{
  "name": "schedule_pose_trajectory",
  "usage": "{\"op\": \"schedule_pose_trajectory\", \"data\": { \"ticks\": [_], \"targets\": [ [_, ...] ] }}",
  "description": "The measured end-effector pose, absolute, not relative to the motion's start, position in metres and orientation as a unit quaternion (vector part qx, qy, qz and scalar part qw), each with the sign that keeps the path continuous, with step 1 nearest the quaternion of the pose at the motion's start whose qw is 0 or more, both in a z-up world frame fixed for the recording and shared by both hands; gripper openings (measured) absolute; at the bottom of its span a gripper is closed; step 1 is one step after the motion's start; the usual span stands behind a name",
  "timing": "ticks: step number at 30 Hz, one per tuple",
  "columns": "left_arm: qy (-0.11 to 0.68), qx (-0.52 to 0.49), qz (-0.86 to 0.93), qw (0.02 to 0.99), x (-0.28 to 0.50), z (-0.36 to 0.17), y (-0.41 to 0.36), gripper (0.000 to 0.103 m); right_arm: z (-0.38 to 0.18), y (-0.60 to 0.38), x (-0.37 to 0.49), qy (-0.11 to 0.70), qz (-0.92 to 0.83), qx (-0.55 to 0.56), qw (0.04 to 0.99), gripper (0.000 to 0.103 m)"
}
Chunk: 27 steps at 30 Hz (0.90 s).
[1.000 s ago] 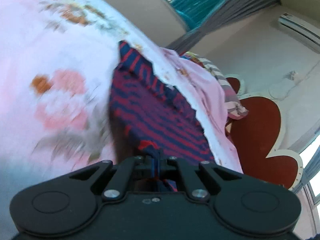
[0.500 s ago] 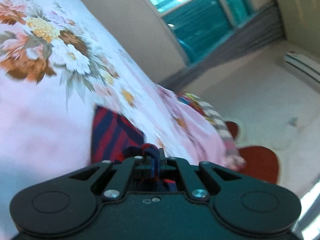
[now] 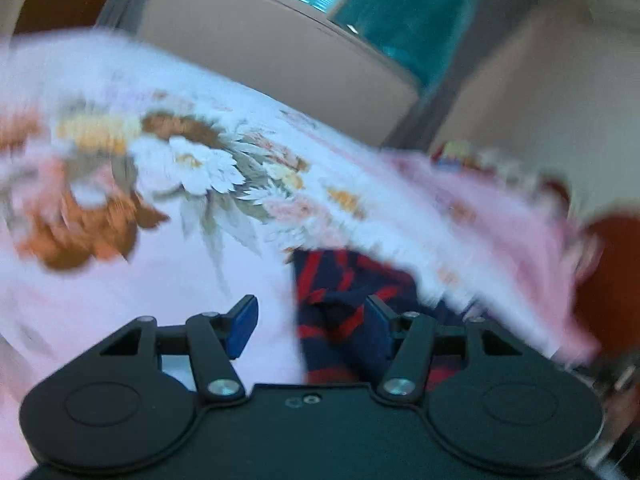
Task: Fold small clothes
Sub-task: 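Lift the hem toward the collar with both grippers and release, then move both open grippers to the edge of the folded striped shirt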
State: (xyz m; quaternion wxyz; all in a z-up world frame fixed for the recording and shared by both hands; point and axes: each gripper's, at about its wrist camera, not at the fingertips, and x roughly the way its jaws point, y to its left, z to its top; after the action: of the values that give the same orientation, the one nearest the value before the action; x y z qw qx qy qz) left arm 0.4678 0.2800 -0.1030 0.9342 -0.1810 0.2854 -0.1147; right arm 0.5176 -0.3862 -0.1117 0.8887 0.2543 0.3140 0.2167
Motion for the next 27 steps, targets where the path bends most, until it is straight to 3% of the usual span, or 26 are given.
{"op": "schedule_pose_trajectory", "data": {
  "ticks": [1, 2, 11, 16, 25, 27],
  "targets": [
    [0.285, -0.152, -0.117, 0.939, 0.466, -0.101, 0.277, 0.054, -0.105, -0.382, 0.507, 0.300, 0.219, 0.229, 0.900, 0.062],
    [0.287, -0.128, -0.122, 0.941, 0.469, -0.098, 0.274, 0.054, -0.100, -0.377, 0.502, 0.289, 0.219, 0.198, 0.911, 0.064],
    [0.325, 0.044, -0.148, 0.933, 0.491, -0.102, 0.237, 0.054, -0.108, -0.326, 0.503, 0.305, 0.248, 0.019, 0.919, 0.059],
    [0.318, 0.058, -0.170, 0.931, 0.518, -0.105, 0.219, 0.054, -0.114, -0.309, 0.524, 0.292, 0.262, -0.047, 0.919, 0.059],
    [0.317, -0.103, -0.116, 0.936, 0.560, -0.117, 0.241, 0.054, -0.119, -0.368, 0.576, 0.303, 0.192, 0.168, 0.918, 0.054],
    [0.306, -0.085, -0.139, 0.938, 0.545, -0.112, 0.241, 0.054, -0.110, -0.372, 0.554, 0.279, 0.228, 0.133, 0.923, 0.054]
  ]
}}
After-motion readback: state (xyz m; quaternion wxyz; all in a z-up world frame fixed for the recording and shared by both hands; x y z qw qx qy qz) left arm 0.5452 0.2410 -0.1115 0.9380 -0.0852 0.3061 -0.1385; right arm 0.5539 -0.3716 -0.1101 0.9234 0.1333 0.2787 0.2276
